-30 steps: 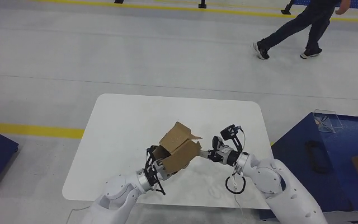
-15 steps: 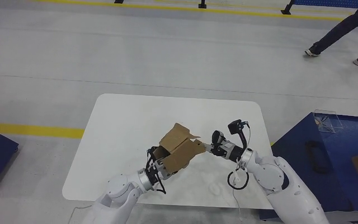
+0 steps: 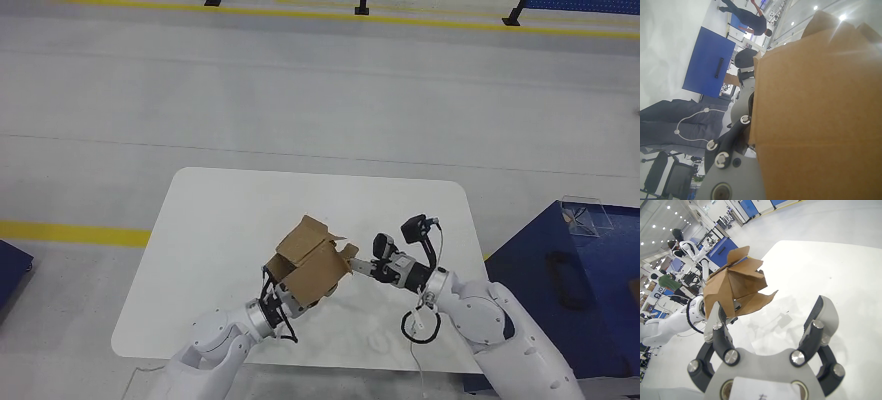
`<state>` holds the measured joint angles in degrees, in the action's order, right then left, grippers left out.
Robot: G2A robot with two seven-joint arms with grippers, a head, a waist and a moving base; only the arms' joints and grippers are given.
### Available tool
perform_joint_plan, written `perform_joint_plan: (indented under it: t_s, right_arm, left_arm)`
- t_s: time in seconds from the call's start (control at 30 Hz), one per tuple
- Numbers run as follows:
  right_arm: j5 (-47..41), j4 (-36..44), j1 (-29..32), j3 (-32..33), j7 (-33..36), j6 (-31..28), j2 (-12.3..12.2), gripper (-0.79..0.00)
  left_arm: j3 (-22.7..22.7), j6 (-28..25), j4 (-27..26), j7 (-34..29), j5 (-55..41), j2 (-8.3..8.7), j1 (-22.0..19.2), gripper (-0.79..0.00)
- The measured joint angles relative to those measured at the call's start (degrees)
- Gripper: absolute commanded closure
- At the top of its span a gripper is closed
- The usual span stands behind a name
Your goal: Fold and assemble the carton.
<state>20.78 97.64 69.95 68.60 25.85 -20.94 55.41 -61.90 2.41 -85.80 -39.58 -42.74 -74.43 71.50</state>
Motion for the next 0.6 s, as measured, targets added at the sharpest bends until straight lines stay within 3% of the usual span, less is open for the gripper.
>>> perform_joint_plan:
  t_s: [0.27, 0.6]
  right_arm:
    - [0.75, -0.61, -0.6, 1.9, 1.52, 1.21, -0.04, -0.785]
    - [3.6, 0.21, -1.38, -0.8, 3.09, 2.35, 0.63, -0.785]
  left_arm:
    - [-0.29, -3.46, -0.59, -4.91, 2.03, 0.34, 0.81, 0.0]
    - [0.3, -8.57, -2.22, -9.87, 7.05, 0.81, 2.15, 0.0]
